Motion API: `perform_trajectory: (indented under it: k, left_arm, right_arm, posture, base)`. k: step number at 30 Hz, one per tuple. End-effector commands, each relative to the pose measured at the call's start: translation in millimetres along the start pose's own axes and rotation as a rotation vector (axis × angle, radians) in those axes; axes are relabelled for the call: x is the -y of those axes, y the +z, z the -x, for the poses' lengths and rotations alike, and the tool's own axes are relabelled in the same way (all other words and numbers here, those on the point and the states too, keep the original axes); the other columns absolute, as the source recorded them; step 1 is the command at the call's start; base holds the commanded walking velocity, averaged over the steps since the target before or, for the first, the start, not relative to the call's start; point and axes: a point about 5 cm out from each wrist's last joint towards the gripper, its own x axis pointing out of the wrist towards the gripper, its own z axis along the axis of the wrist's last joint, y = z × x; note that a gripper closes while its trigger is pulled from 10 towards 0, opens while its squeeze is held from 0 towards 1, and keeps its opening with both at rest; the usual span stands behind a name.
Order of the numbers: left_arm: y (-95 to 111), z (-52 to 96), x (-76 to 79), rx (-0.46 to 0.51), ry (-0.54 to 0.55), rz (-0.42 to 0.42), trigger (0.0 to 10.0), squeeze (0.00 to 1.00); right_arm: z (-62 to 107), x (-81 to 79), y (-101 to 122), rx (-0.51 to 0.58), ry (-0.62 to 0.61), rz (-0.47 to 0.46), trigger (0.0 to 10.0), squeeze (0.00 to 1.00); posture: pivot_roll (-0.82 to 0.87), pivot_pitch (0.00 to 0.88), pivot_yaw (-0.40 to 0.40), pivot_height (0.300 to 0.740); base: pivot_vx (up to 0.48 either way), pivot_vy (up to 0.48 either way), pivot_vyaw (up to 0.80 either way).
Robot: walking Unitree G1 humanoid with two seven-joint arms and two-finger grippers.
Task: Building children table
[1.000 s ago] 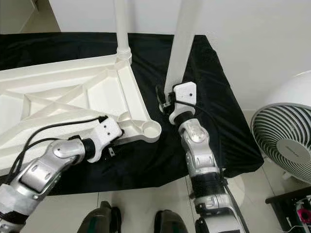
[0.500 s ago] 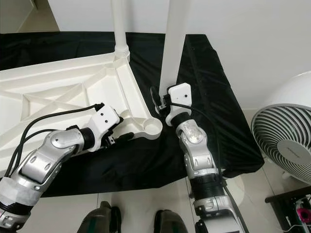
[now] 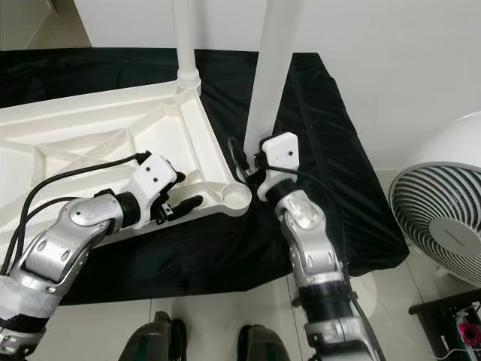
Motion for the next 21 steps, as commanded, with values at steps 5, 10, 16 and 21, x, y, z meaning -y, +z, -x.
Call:
perform_trajectory:
  k: [5,10,16,21]
  left_arm:
    - [3.8,3.1,3.5,0.051,0.041,0.021,10.0,0.00]
    - [5.6,5.6,6.5,0.093,0.060,0.062,10.0,0.00]
    - [2.8,10.6,12.7,0.090,0.024,0.069,10.0,0.00]
    - [0.8,15.8,15.3,0.084,-0.007,0.069,10.0,0.00]
  right_arm:
    - [4.8,-10.8,-2.6,-0.028,0.047,-0.010,10.0,0.00]
    - [7.1,-23.9,-8.1,-0.051,0.102,-0.011,10.0,0.00]
    - [6.5,-24.5,-8.8,-0.062,0.119,-0.015,10.0,0.00]
    - [8.4,-23.9,-17.4,-0.108,0.144,-0.004,10.0,0.00]
  posture:
    - [0.05,0.085,-0.032,0.740]
    - [0.05,0.076,-0.041,0.740]
    - [0.06,0.072,-0.050,0.740]
    - [0.06,0.069,-0.056,0.740]
  base:
    - [0.000,0.000,0.00]
    - [0.000,0.000,0.00]
    - [0.000,0.000,0.00]
    - [0.000,0.000,0.00]
